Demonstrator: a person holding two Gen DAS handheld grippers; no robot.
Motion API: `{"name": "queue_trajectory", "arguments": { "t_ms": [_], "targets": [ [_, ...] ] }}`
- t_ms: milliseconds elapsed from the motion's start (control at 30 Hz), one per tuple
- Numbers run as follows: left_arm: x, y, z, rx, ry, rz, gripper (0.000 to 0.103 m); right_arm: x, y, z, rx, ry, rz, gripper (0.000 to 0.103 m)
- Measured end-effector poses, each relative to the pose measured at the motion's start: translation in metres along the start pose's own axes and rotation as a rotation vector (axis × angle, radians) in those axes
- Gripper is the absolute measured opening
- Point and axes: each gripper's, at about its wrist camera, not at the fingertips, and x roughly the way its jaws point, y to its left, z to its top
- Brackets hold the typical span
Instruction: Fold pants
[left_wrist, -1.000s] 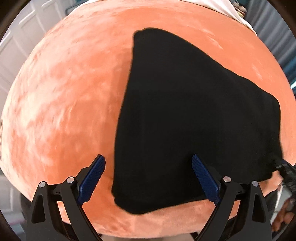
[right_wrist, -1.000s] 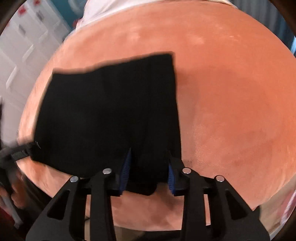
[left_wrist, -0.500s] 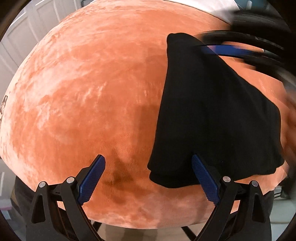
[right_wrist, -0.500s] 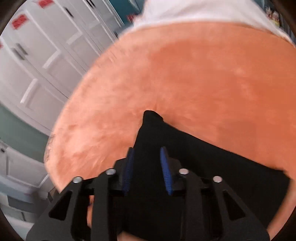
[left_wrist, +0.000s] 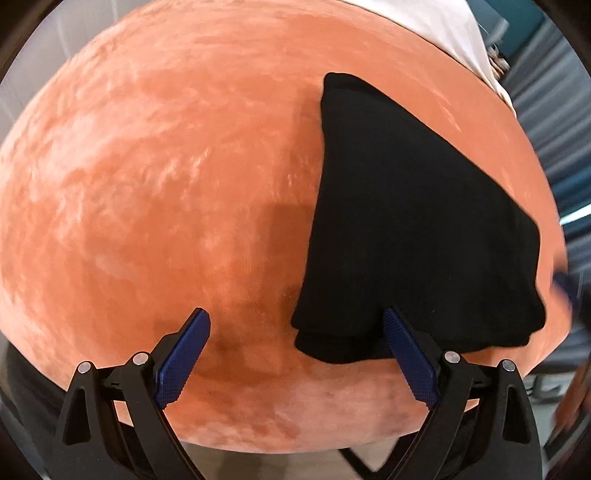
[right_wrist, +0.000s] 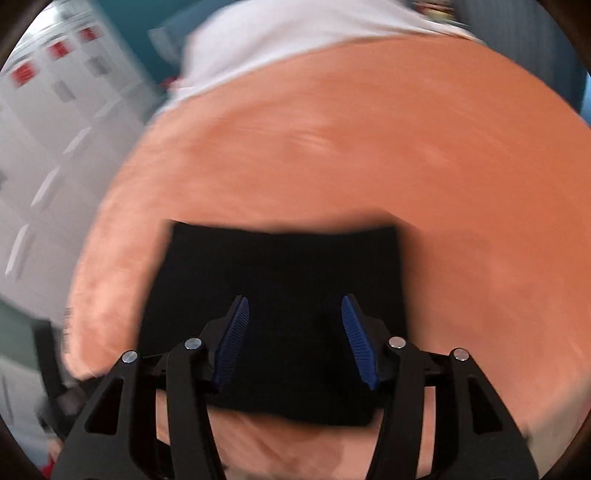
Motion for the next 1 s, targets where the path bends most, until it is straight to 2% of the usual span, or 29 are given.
{"name": "queue_trajectory", "arguments": {
  "t_ms": [100,167,267,367,467,500,600,633,733,800,833,867,900,933,967,1000],
  "targets": [
    [-0.001,0.0,0.003,-0.052,-0.004,-0.007,0.092,-0.012,-0.037,-0.039,0.077,0.028,0.003,0.052],
    [-0.007,-0.003,0.003,-0.069,-0.023,0.008,0.092,-0.001,-0.037,-0.047,0.109,0.034,0.054,0.052],
    [-0.018,-0.013,0.001,-0.041,-0.037,0.042,0.092,0.025,-0.031,-0.057,0.147,0.076,0.14,0.052],
    [-0.026,-0.024,-0.002,-0.01,-0.048,0.074,0.092,0.051,-0.023,-0.058,0.178,0.077,0.134,0.052],
    [-0.034,-0.028,-0.006,0.015,-0.071,0.087,0.092,0.054,-0.033,-0.061,0.281,0.055,0.209,0.052],
    [-0.034,-0.028,-0.005,0.019,-0.077,0.09,0.092,0.055,-0.036,-0.062,0.301,0.055,0.228,0.046],
    [-0.025,-0.037,-0.003,0.038,-0.06,0.113,0.092,0.057,-0.042,-0.058,0.311,0.084,0.265,0.013],
    [-0.023,-0.039,-0.002,0.045,-0.053,0.119,0.092,0.049,-0.034,-0.051,0.277,0.076,0.267,0.012],
    [-0.026,-0.052,0.0,0.096,-0.087,0.141,0.092,-0.006,0.001,-0.022,0.089,-0.049,0.209,0.01],
    [-0.022,-0.058,-0.001,0.129,-0.097,0.163,0.092,-0.025,0.01,-0.01,-0.01,-0.097,0.16,0.01],
    [-0.014,-0.061,-0.002,0.141,-0.085,0.18,0.092,-0.015,0.005,-0.008,-0.035,-0.083,0.097,0.011],
    [-0.003,-0.064,-0.001,0.146,-0.061,0.192,0.092,0.009,-0.004,-0.011,-0.055,-0.022,0.032,0.012],
    [0.01,-0.065,-0.002,0.149,-0.019,0.2,0.092,0.052,-0.021,-0.022,-0.047,0.102,-0.024,0.014],
    [0.012,-0.064,-0.004,0.149,0.005,0.2,0.092,0.066,-0.033,-0.031,-0.004,0.12,-0.011,0.014],
    [0.01,-0.064,-0.005,0.149,0.001,0.198,0.092,0.061,-0.038,-0.033,0.044,0.077,0.026,0.016],
    [0.006,-0.063,-0.005,0.148,-0.017,0.193,0.092,0.051,-0.039,-0.03,0.07,0.057,0.061,0.024]
  ]
}}
